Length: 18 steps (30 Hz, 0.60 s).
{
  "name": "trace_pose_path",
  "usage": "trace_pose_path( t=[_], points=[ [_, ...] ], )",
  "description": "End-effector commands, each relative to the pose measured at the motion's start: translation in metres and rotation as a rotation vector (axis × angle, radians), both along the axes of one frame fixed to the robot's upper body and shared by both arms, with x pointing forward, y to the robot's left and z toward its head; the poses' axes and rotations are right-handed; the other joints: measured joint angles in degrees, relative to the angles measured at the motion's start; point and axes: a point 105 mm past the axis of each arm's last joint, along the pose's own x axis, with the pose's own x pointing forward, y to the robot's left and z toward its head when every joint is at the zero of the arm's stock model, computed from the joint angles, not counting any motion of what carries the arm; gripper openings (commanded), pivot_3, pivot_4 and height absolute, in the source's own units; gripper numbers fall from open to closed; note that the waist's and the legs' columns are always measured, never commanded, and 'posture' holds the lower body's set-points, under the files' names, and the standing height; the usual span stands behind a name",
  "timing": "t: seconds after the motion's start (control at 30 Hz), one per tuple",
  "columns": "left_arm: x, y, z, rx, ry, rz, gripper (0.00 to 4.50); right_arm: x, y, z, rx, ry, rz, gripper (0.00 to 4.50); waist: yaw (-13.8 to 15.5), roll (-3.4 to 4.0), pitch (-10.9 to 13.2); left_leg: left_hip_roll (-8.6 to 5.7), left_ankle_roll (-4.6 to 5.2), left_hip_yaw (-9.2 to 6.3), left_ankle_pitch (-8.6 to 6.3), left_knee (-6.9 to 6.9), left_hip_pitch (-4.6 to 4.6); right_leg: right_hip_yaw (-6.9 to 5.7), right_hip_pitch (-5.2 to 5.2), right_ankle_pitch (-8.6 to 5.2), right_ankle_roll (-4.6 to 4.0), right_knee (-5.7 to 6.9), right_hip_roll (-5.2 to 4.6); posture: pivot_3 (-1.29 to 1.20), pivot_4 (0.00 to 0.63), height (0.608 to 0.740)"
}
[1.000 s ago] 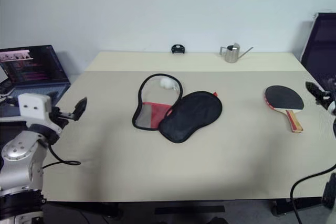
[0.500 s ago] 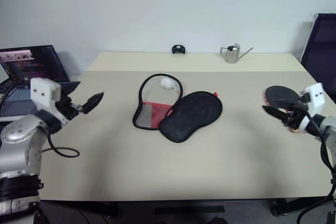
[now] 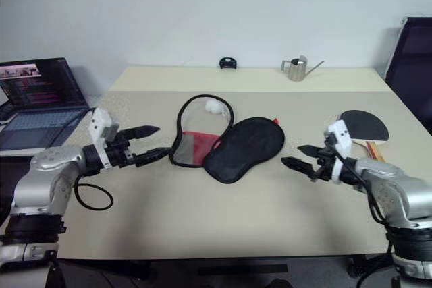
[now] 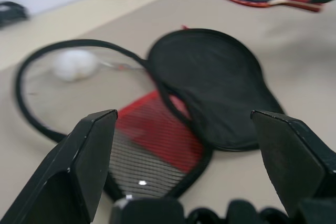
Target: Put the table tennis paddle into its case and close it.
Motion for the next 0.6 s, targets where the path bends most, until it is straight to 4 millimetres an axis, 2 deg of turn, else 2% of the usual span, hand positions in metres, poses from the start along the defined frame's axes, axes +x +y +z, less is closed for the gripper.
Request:
trace_pose_path(
  t=[0.03, 0.17, 0.4, 0.6],
  points=[
    [-0.001, 0.001, 0.013, 0.012, -0.041, -0.013, 4.46, 0.01, 0.012, 0.01, 0.039, -0.011, -0.055, 4.49, -0.07, -0.01, 0.01, 0.01, 0.0, -0.01, 0.0, 0.0, 0.0, 0.0, -0.01, 0.0, 0.0, 0.0, 0.0, 0.0, 0.15, 0.74],
    [0.0, -0.001, 0.011, 0.017, -0.04, -0.026, 4.46, 0.017, 0.051, -0.02, 0.07, 0.133, -0.104, 4.49, -0.14, -0.06, -0.03, 0.07, -0.01, -0.01, 0.0, -0.01, 0.01, 0.01, -0.06, 0.0, -0.01, 0.04, 0.08, 0.0, 0.15, 0.74],
    [0.0, 0.0, 0.012, 0.021, -0.047, -0.027, 4.46, 0.027, 0.075, -0.039, 0.059, 0.198, -0.148, 4.49, -0.02, -0.07, -0.03, 0.02, -0.03, 0.0, 0.01, 0.0, -0.23, 0.02, -0.31, 0.0, -0.01, 0.04, 0.05, 0.0, 0.15, 0.74],
    [0.0, 0.002, 0.012, 0.023, -0.05, -0.022, 4.46, 0.028, 0.092, -0.044, 0.084, 0.226, -0.124, 4.49, -0.15, -0.08, -0.04, 0.03, -0.02, 0.0, 0.01, -0.03, -0.23, 0.04, -0.34, 0.0, -0.01, 0.06, 0.08, 0.0, 0.15, 0.74]
  ],
)
